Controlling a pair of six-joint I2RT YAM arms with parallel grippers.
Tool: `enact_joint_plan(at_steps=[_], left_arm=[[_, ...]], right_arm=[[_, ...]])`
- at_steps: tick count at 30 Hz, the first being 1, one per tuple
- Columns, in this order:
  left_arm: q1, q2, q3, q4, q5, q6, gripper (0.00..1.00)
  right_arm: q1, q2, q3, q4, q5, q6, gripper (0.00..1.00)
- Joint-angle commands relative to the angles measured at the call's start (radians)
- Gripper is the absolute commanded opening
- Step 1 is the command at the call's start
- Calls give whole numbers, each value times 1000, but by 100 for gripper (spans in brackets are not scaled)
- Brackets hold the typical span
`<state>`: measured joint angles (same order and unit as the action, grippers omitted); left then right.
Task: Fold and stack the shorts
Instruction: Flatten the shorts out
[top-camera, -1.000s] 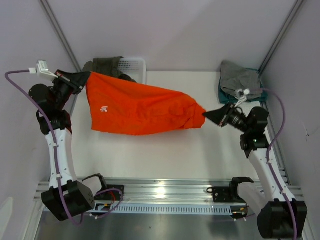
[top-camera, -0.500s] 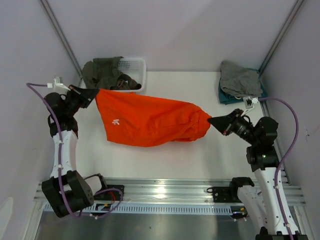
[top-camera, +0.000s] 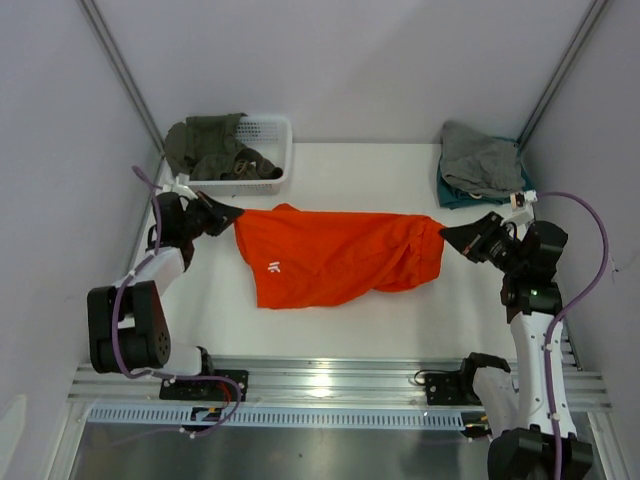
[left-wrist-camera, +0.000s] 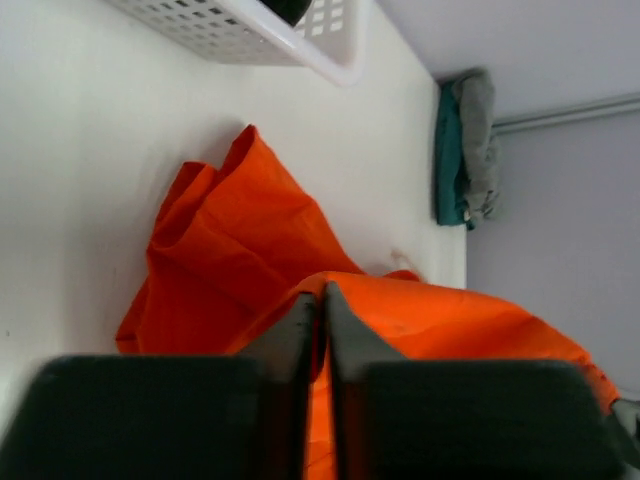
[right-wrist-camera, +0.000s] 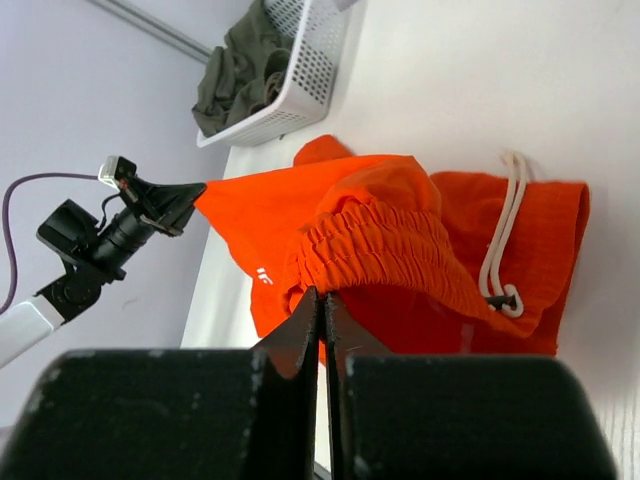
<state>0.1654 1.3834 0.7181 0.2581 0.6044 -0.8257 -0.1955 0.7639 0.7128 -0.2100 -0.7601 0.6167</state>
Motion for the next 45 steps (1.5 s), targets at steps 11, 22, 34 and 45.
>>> enact_joint_plan(at_steps=[11,22,34,45], left_arm=[[-32,3,-9,61,-65,100,99],[-219,-268,-328,-2,-146,122,95],[-219,-571,-416,-284,-221,188,88],[-233,-505,-502,-200,-144,168,76]], right_arm=[[-13,109,1,118,53,31,0],[-12,190,8,156,65,9,0],[-5,193,-21,181,58,11,0],[11,196,-26,199,47,31,0]])
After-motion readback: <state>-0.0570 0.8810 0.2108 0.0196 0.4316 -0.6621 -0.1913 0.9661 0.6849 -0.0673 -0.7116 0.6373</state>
